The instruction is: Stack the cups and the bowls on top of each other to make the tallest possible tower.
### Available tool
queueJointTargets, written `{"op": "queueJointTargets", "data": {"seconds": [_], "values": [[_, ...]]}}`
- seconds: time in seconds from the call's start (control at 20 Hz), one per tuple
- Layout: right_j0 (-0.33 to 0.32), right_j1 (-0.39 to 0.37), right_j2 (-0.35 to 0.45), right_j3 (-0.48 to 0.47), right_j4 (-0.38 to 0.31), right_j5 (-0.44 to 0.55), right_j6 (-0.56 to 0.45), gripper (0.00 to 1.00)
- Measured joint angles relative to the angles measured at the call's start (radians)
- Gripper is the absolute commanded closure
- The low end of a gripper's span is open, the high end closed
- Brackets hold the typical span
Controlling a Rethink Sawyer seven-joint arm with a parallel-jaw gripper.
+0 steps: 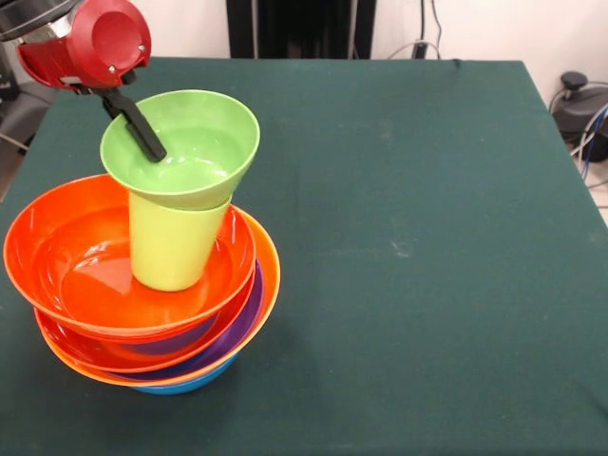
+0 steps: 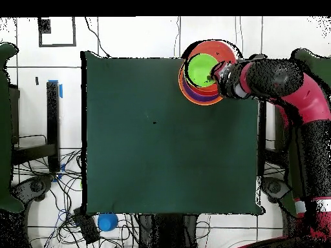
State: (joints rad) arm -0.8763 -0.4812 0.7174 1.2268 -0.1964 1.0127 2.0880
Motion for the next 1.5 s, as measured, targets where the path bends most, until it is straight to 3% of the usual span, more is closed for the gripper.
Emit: {"op": "queueJointTargets", "data": {"seconds": [0.45,0.5,1.5], "values": [[0.0,-0.001,0.001,0.001,-0.005,-0.042,0.0,1.0],[0.001,-0.001,0.0,0.001,-0.009,-0.052,0.0,0.0],[0.042,-0.049,0.0,0.002,-0.066,-0.055,0.0,0.0]]}}
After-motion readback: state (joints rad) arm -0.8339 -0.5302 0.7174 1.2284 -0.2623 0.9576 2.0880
